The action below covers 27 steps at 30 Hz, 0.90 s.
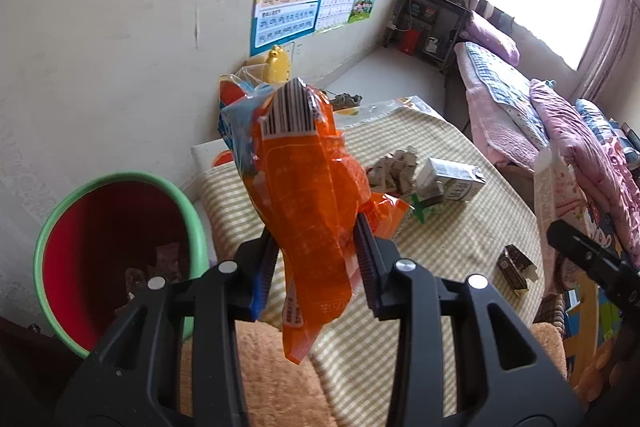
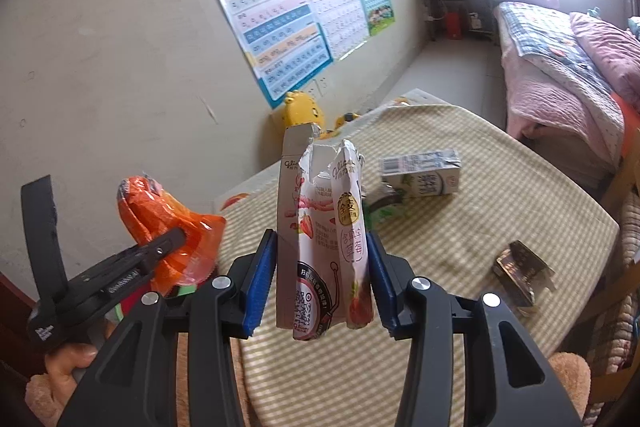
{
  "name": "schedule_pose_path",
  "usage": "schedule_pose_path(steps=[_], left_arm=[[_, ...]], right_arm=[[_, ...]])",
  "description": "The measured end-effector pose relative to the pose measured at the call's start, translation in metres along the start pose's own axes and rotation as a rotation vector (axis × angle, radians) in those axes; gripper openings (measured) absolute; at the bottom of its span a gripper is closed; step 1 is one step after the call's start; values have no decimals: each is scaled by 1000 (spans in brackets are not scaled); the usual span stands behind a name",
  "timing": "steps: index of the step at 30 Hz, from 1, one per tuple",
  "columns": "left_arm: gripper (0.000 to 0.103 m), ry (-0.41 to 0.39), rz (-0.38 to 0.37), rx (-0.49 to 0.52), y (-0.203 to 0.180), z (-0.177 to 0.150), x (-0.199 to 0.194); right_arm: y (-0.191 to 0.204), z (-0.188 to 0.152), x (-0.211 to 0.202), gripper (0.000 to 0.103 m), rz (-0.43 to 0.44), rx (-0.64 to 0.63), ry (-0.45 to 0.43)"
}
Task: Collect trash
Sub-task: 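Carry the orange bag and pink-white pouch toward the red bucket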
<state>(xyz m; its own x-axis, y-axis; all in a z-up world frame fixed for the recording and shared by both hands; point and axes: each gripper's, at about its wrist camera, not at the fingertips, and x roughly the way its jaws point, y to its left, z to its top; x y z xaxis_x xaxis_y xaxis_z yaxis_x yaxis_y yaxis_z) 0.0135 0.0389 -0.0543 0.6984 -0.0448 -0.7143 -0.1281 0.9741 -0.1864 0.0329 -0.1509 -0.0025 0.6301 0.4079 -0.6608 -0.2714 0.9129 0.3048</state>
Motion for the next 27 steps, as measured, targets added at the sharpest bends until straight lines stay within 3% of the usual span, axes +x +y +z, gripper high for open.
schedule_pose_path(steps=[12, 27], left_arm=[[35, -2, 63, -67, 44, -1, -2], [35, 22, 136, -165, 104, -11, 3]], right_arm=[[41, 8, 21, 43, 59, -58, 27], [96, 3, 63, 43, 126, -145, 122]])
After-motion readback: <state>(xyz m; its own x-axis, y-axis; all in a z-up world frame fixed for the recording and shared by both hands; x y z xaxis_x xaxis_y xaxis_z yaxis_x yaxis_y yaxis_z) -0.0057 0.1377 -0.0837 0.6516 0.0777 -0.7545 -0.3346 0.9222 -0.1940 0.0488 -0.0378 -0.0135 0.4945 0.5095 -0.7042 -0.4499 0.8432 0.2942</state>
